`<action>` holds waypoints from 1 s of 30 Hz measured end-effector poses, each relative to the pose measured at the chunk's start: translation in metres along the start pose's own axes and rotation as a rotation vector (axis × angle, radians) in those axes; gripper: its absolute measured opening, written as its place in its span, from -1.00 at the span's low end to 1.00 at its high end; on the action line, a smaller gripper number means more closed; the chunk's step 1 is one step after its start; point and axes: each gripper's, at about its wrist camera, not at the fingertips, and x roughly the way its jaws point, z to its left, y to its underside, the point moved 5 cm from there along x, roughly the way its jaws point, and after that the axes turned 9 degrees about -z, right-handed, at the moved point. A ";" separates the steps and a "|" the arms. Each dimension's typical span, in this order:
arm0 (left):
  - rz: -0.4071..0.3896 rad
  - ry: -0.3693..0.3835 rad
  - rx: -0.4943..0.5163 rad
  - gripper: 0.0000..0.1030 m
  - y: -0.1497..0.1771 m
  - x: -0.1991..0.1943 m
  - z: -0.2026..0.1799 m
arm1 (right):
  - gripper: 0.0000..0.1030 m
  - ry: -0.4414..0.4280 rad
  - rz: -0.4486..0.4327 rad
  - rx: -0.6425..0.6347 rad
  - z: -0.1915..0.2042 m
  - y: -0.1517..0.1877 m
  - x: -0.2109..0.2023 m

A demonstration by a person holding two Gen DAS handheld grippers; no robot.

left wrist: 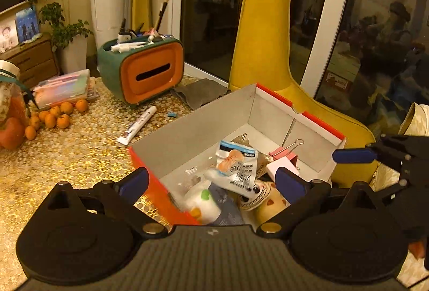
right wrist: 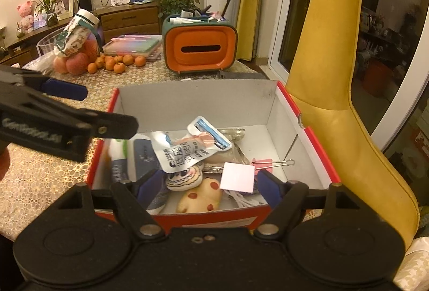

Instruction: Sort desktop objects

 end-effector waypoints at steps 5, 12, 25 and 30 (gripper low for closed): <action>-0.025 -0.023 0.017 0.96 0.011 -0.023 0.006 | 0.61 -0.015 -0.027 0.017 0.006 -0.002 -0.009; -0.045 -0.018 -0.045 1.00 0.028 -0.048 0.017 | 0.80 -0.022 -0.074 0.035 0.012 0.000 -0.021; -0.047 -0.045 -0.015 1.00 0.053 -0.072 0.011 | 0.89 -0.044 -0.128 0.082 0.018 0.013 -0.045; -0.043 -0.048 -0.004 1.00 0.062 -0.077 0.007 | 0.89 -0.035 -0.134 0.111 0.015 0.022 -0.050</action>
